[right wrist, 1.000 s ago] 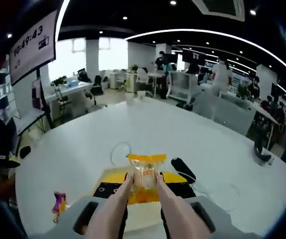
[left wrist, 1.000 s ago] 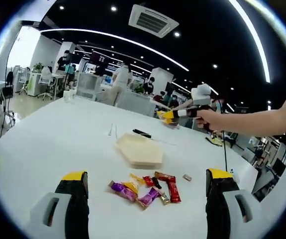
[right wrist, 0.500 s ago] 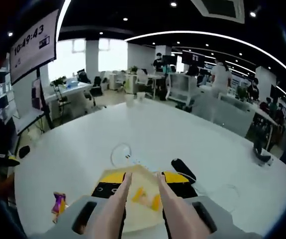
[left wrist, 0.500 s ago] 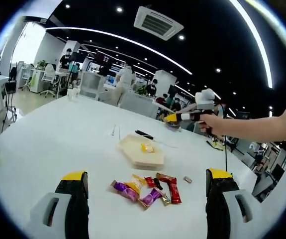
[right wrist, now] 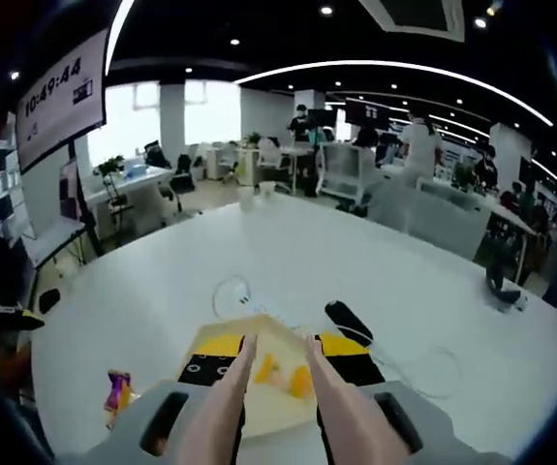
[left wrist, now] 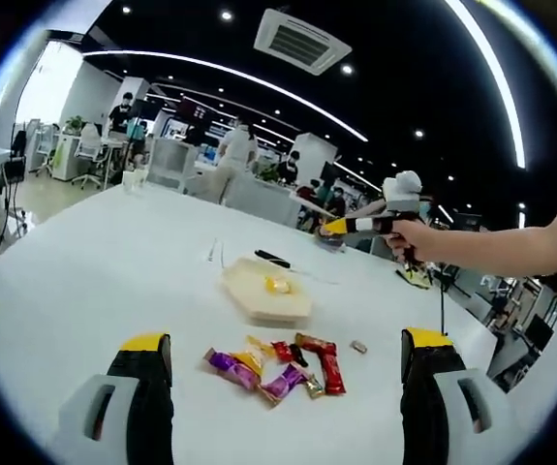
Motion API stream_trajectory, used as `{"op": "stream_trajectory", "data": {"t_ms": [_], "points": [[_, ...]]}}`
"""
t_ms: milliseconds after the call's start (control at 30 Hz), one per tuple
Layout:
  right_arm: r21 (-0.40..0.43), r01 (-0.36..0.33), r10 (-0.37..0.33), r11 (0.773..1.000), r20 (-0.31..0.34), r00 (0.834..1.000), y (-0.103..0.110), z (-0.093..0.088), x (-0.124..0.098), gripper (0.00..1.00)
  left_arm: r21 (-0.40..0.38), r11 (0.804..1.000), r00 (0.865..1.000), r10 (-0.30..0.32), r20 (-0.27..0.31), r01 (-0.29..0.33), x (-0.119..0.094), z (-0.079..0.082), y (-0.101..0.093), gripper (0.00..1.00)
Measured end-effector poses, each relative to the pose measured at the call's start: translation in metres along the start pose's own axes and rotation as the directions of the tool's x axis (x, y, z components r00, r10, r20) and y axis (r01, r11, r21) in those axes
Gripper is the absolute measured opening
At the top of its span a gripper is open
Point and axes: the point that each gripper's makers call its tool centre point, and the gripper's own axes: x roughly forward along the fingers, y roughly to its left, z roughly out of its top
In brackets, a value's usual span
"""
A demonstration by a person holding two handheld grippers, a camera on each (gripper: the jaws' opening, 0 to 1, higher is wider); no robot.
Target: Place the target food into the container with the food tongs after gripping and lifting it, then release it inside without dropping or visibly crushing the food.
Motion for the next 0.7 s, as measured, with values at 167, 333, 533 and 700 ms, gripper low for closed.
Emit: {"op": "stream_trajectory", "data": {"t_ms": [167, 333, 533, 700], "points": [[0.012, 0.002, -0.002, 1.0, 0.017, 1.0, -0.004, 0.001, -0.001, 0.27, -0.004, 1.0, 1.0, -0.016, -0.019, 0.016, 0.011, 0.0, -0.001, 0.99], [0.024, 0.0, 0.0, 1.0, 0.023, 1.0, -0.005, 0.001, -0.002, 0.27, 0.041, 0.999, 1.0, -0.022, 0.009, 0.021, 0.004, 0.012, -0.008, 0.99], [0.027, -0.003, 0.003, 1.0, 0.013, 1.0, -0.001, -0.007, -0.009, 0.26, 0.041, 0.999, 0.999, -0.026, -0.02, 0.027, 0.005, 0.005, -0.006, 0.99], [0.036, 0.0, -0.001, 0.999, 0.017, 1.0, -0.003, -0.008, -0.016, 0.26, 0.032, 0.999, 1.0, -0.029, 0.007, 0.029, 0.006, 0.008, -0.004, 0.99]]}}
